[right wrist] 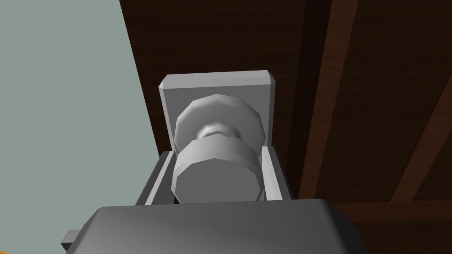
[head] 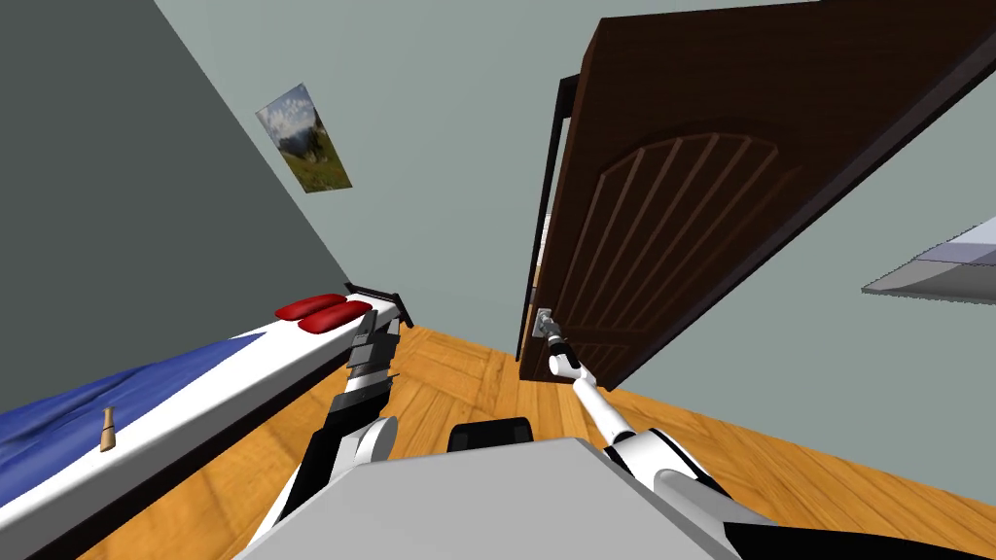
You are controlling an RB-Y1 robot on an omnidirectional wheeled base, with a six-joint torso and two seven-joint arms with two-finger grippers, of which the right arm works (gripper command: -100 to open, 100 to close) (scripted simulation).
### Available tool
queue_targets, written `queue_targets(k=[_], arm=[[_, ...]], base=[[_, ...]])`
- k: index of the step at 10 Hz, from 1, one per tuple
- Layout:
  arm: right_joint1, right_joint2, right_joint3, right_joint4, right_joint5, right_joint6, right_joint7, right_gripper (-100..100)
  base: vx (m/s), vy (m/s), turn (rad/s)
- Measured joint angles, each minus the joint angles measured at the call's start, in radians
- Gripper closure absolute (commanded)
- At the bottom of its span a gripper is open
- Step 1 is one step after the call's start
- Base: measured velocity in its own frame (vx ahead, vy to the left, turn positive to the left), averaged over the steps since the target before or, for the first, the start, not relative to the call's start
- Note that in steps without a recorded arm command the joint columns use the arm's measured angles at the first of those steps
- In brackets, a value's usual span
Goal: Pull the door open
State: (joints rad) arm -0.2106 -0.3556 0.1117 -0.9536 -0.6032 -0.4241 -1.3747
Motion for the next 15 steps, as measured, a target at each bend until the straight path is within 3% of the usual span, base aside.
queue_targets(k=[8, 9, 15], arm=[[0.041, -0.089, 0.118, -0.055, 0.008, -0.011, -0.128, 100], [0.044, -0.087, 0.123, -0.054, 0.009, -0.009, -0.13, 100], [0.071, -0.155, 0.2, -0.101, 0.023, -0.039, -0.207, 100]], base=[[-0.222, -0.099, 0.126], [-0.139, -0.049, 0.117], [-0.213, -0.097, 0.097]])
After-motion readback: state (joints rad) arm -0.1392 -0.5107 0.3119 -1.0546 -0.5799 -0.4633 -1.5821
